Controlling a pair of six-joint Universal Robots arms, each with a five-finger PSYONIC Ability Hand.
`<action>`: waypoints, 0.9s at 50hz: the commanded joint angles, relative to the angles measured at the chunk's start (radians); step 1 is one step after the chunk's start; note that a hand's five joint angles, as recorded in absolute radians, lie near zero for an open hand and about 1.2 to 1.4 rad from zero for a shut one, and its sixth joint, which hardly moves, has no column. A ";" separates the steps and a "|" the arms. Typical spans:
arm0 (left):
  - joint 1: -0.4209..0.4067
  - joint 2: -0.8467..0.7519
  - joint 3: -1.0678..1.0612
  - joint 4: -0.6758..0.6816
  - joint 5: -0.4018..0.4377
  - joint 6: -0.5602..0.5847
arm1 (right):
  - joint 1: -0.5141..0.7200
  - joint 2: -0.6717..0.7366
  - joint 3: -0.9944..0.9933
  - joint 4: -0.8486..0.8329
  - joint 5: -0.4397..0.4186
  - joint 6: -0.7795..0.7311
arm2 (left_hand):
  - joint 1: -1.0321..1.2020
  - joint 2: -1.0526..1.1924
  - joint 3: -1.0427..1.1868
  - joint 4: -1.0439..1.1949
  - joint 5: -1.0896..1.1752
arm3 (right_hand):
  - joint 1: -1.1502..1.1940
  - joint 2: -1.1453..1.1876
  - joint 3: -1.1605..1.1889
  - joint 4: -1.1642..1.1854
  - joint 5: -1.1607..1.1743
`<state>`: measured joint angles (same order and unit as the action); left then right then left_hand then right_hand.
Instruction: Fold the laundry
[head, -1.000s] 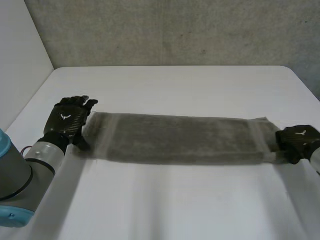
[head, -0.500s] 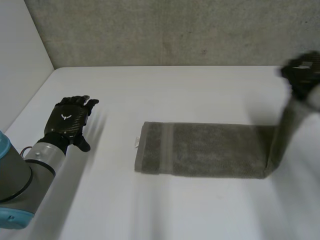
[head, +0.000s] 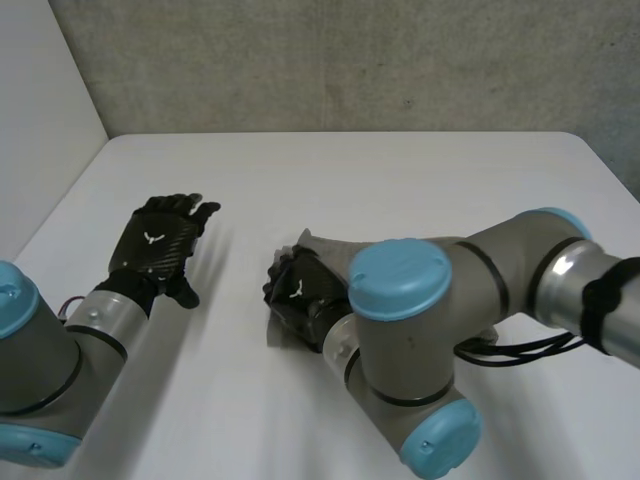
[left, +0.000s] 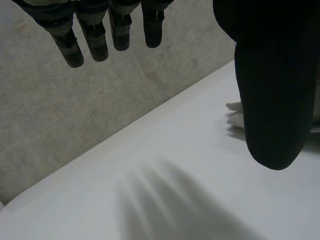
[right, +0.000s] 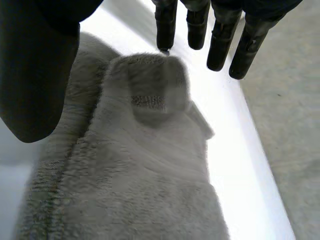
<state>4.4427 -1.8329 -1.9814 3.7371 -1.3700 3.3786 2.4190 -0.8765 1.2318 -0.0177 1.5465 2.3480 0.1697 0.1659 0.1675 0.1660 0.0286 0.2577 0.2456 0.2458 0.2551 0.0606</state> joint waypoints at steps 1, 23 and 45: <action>-0.029 -0.008 0.012 0.026 0.000 0.001 | -0.074 -0.206 0.144 -0.085 -0.005 0.131 | 0.006 0.009 0.008 0.009 -0.028 | -0.083 -0.071 -0.071 -0.081 -0.061; -0.266 -0.158 0.188 0.015 -0.023 -0.001 | -0.629 -0.397 0.657 -0.123 -0.226 0.252 | 0.006 0.009 0.008 0.009 -0.028 | 0.165 0.177 0.177 0.167 0.187; -0.187 -0.011 0.147 -0.013 -0.057 -0.047 | -0.158 -0.251 0.242 -0.160 -0.103 0.025 | 0.005 0.009 0.007 0.009 -0.029 | 1.139 1.151 1.150 1.141 1.161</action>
<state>4.2194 -1.8842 -1.8185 3.7221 -1.4266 3.3630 2.0687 -1.2014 1.6072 -0.1916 1.4538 2.3943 0.1696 0.1659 0.1675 0.1659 0.0286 1.2849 1.3391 1.3415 1.3386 1.1634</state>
